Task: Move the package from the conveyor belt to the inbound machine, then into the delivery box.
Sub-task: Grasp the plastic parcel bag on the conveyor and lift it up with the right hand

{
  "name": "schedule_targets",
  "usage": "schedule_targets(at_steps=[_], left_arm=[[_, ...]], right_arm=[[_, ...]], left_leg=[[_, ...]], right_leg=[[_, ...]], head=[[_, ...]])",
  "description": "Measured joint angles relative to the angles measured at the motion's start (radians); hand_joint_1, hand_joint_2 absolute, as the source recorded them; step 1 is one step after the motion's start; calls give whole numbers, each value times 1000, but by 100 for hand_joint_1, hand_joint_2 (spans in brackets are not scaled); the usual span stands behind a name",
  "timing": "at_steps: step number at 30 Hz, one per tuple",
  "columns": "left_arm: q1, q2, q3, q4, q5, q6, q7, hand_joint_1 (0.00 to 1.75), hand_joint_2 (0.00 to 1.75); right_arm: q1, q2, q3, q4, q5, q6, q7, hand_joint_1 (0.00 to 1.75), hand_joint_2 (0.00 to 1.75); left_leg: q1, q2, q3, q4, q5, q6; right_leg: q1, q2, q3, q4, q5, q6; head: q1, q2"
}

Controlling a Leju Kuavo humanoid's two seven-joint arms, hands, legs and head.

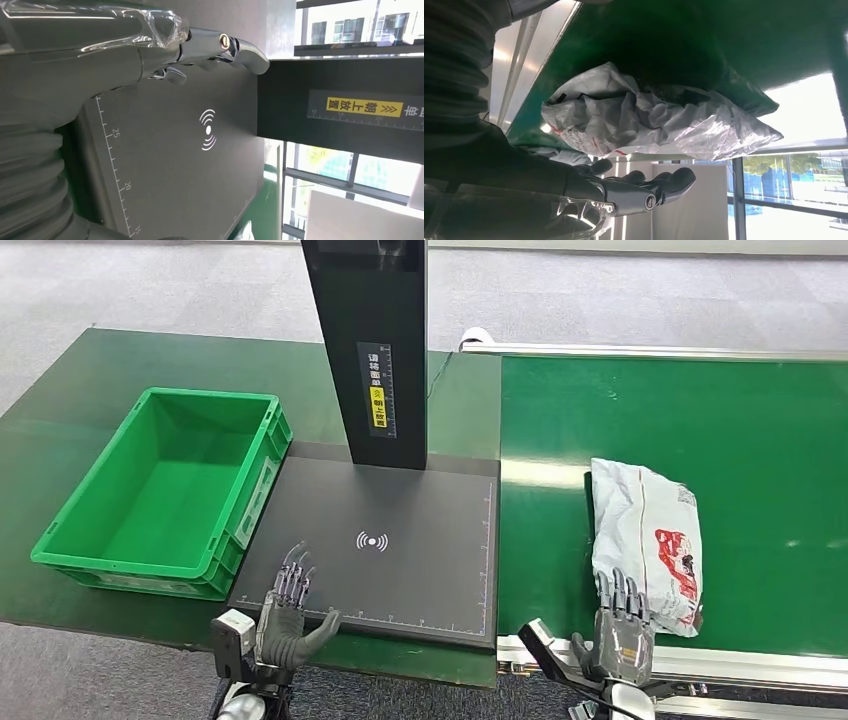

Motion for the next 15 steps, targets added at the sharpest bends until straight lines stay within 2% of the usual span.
schedule_targets(at_steps=[4, 9, 15], left_arm=[[3, -2, 2, 0, -2, -2, 0, 0, 175], [10, -6, 9, 0, -8, -4, 0, 0, 175], [17, -8, 19, 0, -11, -8, 0, 0, 175]], right_arm=[[3, -11, -4, 0, 0, 0, -2, 0, 175], [7, -25, 2, -4, 0, 0, 46, 0, 175], [47, -41, 3, -51, 0, 0, 59, 0, 175]], left_leg=[[0, 0, 0, 0, 0, 0], [0, 0, 0, 0, 0, 0], [0, 0, 0, 0, 0, 0]], right_leg=[[0, 0, 0, 0, 0, 0], [0, 0, 0, 0, 0, 0], [0, 0, 0, 0, 0, 0]], head=[[0, 0], [0, 0], [0, 0]])
